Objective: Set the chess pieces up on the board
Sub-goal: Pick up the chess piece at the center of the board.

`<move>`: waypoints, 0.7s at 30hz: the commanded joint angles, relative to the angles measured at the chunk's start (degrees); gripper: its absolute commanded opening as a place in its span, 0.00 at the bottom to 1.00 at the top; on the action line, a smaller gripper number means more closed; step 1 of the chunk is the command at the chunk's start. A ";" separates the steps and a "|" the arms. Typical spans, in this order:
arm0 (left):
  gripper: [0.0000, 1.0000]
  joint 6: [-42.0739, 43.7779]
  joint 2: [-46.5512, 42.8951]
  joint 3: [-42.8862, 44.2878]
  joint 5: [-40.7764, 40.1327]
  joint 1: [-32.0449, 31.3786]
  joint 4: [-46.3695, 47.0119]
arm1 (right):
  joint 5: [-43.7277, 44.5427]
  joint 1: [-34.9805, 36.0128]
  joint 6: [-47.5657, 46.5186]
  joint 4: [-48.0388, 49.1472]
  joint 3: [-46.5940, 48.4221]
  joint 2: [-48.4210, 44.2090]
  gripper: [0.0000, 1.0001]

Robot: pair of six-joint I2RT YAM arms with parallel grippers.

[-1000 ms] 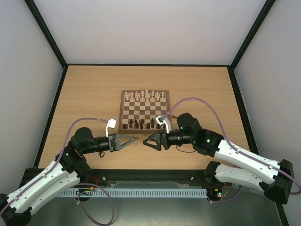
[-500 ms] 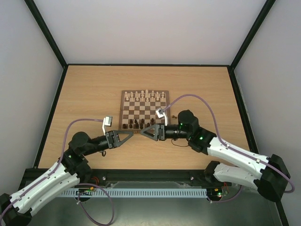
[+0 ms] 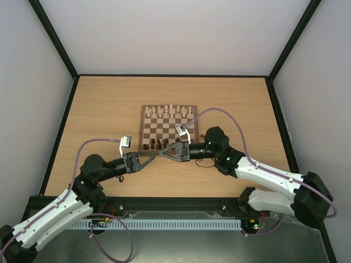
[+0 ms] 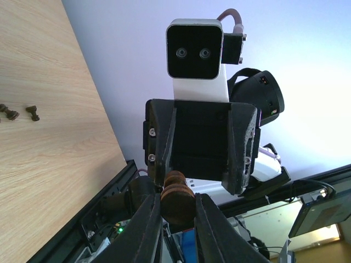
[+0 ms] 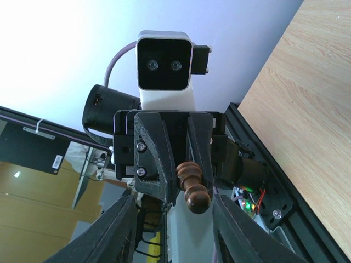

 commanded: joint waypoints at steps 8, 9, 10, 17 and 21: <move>0.02 0.08 -0.35 -0.52 0.38 -0.29 2.85 | -3.33 -0.16 1.67 4.82 0.40 2.23 0.36; 0.02 0.07 -0.29 -0.55 0.34 -0.32 2.85 | -3.46 -0.18 1.68 4.84 0.54 2.56 0.36; 0.02 0.07 -0.20 -0.54 0.41 -0.29 2.85 | -3.64 -0.19 1.72 4.99 0.60 2.92 0.35; 0.02 0.29 0.50 -0.64 0.49 -0.35 2.97 | -3.92 -0.15 1.39 5.29 1.12 3.73 0.28; 0.02 0.35 1.17 -0.61 0.76 -0.35 3.28 | -3.93 -0.22 0.91 4.95 1.66 4.08 0.24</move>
